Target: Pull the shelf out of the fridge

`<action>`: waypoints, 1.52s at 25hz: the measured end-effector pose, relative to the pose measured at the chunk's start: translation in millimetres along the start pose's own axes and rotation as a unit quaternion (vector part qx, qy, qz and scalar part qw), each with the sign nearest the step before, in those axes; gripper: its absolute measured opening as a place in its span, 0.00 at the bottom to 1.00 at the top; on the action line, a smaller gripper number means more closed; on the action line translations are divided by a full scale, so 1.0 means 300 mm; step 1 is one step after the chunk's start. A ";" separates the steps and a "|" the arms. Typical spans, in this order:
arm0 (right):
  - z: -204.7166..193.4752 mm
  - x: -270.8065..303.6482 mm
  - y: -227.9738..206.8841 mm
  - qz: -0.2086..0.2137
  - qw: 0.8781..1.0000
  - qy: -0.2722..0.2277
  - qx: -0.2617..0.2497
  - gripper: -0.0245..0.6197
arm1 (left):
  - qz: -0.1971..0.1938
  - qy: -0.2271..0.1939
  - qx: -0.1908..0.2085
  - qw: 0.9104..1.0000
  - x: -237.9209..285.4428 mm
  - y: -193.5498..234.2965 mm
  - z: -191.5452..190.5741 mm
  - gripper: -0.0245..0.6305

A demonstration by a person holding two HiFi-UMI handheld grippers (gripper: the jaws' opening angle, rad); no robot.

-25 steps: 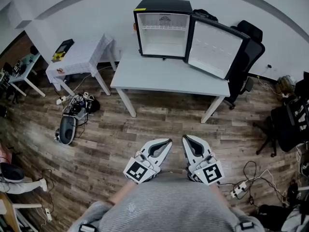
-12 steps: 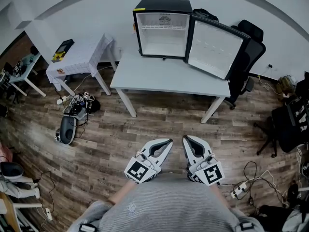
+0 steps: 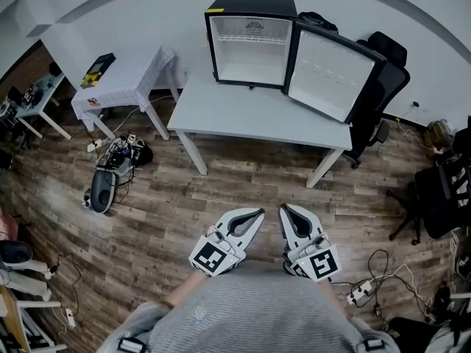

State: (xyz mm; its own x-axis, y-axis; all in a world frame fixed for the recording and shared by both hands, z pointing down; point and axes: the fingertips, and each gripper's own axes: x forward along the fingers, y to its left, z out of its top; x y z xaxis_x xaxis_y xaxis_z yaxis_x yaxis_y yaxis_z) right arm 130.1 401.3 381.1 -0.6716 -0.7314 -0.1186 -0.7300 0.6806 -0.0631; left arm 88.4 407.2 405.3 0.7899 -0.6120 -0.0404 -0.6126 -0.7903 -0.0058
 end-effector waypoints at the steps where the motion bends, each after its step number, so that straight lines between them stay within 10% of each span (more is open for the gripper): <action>1: -0.001 0.007 -0.006 0.001 1.000 0.001 0.001 0.06 | -0.002 0.010 0.005 1.000 -0.001 0.002 -0.018 0.05; 38: -0.054 0.786 -0.385 -0.026 1.000 0.011 -0.001 0.06 | -0.014 -0.019 -0.018 1.000 0.316 0.858 0.023 0.05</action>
State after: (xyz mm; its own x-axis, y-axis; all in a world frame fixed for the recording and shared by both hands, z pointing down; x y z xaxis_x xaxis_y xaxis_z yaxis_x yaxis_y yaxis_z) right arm 54.2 149.4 376.4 -0.6352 -0.7666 -0.0940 -0.7643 0.6414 -0.0661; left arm 5.3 145.9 393.2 0.8040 -0.5892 -0.0795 -0.5891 -0.8076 0.0280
